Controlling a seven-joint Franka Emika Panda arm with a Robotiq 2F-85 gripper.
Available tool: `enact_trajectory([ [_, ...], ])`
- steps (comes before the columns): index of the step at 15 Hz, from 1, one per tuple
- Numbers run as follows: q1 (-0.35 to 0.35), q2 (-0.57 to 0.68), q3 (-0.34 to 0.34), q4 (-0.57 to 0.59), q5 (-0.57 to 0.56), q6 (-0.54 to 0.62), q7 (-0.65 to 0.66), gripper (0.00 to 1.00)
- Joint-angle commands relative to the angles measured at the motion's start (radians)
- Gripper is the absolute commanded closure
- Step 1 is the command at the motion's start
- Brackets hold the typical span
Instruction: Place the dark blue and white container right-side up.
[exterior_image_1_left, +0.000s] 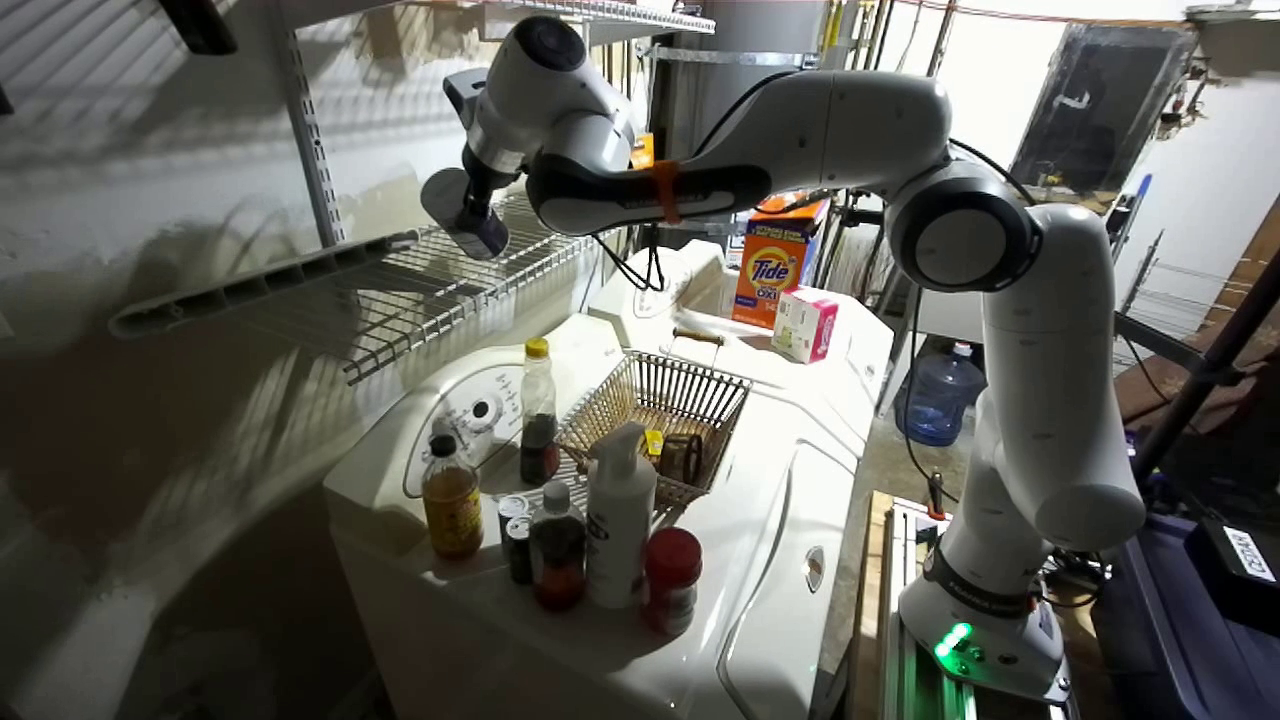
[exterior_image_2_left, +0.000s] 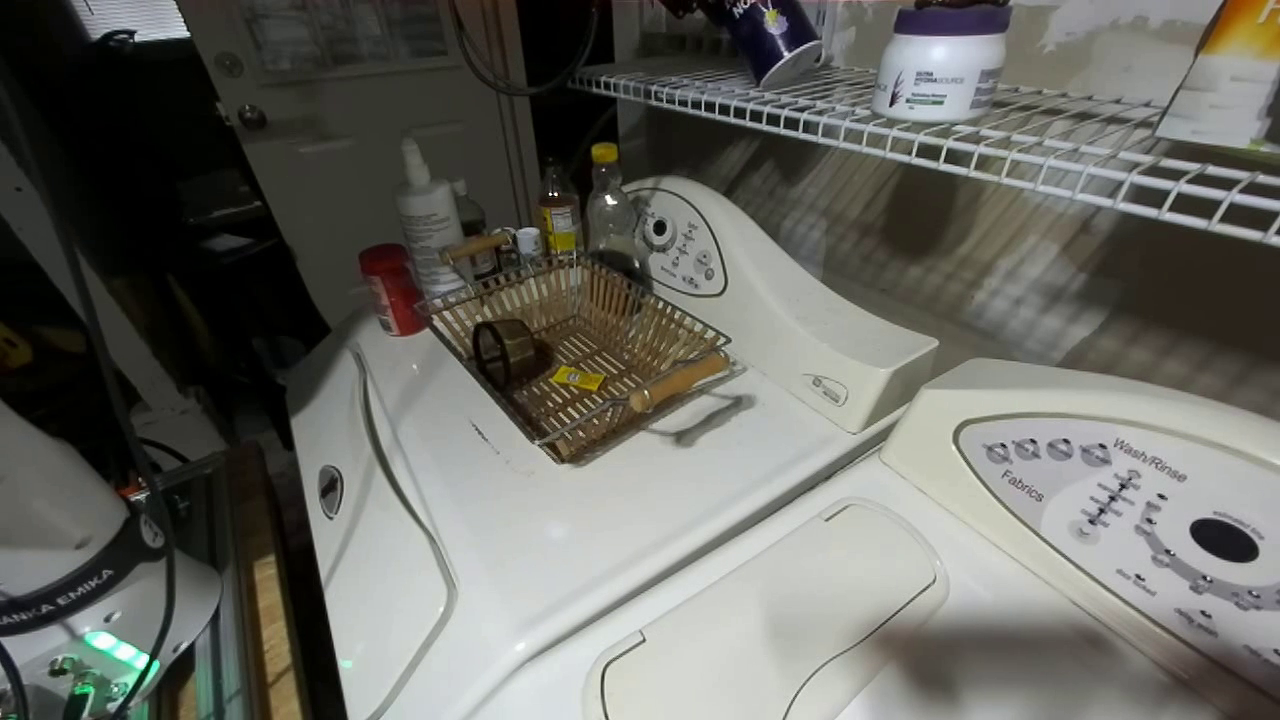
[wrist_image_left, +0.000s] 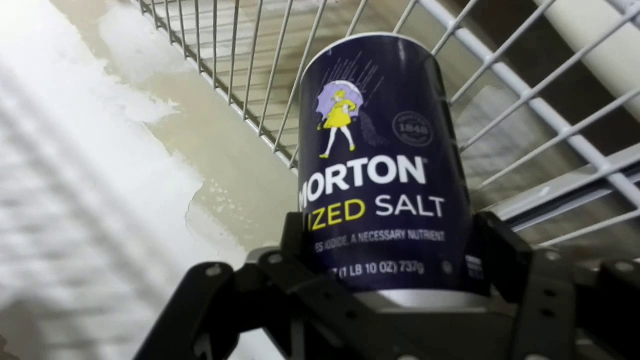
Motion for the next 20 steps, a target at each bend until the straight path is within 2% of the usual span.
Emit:
enact_trajectory([
  [1,0.026,-0.023,-0.022,-0.104,-0.118,-0.016,-0.031,0.41],
  [9,0.057,-0.038,-0.012,-0.162,-0.269,-0.034,-0.139,0.41],
  [10,0.029,-0.037,0.030,-0.161,-0.299,-0.046,-0.152,0.41],
  [16,0.022,-0.038,0.065,-0.193,-0.415,-0.078,-0.229,0.41],
  [17,0.021,-0.038,0.072,-0.194,-0.425,-0.085,-0.247,0.20],
  [18,0.019,-0.037,0.077,-0.194,-0.433,-0.093,-0.266,0.04],
  [20,0.014,-0.035,0.088,-0.196,-0.438,-0.122,-0.291,0.00],
])
